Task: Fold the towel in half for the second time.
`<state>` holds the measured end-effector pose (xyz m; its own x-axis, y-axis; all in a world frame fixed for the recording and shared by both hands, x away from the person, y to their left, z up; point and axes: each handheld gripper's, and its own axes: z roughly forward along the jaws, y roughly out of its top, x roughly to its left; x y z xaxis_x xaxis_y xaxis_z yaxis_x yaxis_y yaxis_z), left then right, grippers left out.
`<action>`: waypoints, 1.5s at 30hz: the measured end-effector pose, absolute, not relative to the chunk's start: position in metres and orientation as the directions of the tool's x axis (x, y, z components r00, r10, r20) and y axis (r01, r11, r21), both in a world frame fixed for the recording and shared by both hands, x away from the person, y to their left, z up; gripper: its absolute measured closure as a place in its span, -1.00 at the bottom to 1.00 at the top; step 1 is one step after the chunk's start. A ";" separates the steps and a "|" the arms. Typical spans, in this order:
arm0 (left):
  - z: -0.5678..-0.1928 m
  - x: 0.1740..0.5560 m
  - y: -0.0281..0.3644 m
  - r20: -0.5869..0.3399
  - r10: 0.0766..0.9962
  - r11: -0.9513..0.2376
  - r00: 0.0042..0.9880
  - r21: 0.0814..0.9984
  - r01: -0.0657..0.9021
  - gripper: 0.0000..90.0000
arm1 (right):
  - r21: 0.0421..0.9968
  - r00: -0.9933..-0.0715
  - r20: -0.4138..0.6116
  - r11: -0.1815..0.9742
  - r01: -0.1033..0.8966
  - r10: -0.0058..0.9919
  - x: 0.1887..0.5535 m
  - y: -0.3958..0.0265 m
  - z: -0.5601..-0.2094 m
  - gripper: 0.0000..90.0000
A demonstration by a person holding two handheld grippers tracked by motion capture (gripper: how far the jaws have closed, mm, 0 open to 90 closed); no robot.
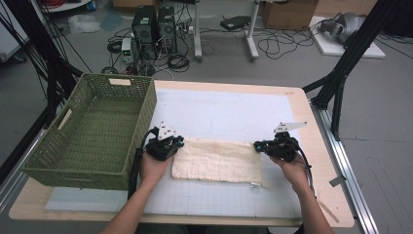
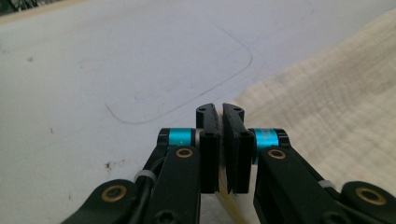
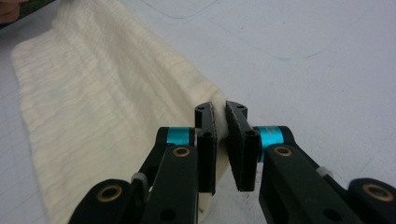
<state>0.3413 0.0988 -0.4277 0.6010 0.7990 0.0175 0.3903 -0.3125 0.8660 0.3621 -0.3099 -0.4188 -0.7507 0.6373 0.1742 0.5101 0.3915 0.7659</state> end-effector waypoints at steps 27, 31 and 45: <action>-0.438 0.261 0.113 0.057 0.728 -0.380 0.683 0.864 0.332 0.71 | 0.770 -0.820 0.209 0.427 0.474 0.533 0.283 -0.314 -0.428 0.61; -0.434 0.256 0.116 0.033 0.717 -0.366 0.697 0.868 0.336 0.57 | 0.805 -0.825 0.222 0.380 0.456 0.519 0.281 -0.316 -0.414 0.46; -0.414 0.262 0.106 0.036 0.685 -0.355 0.728 0.888 0.291 0.58 | 0.771 -0.840 0.206 0.445 0.455 0.502 0.292 -0.281 -0.421 0.71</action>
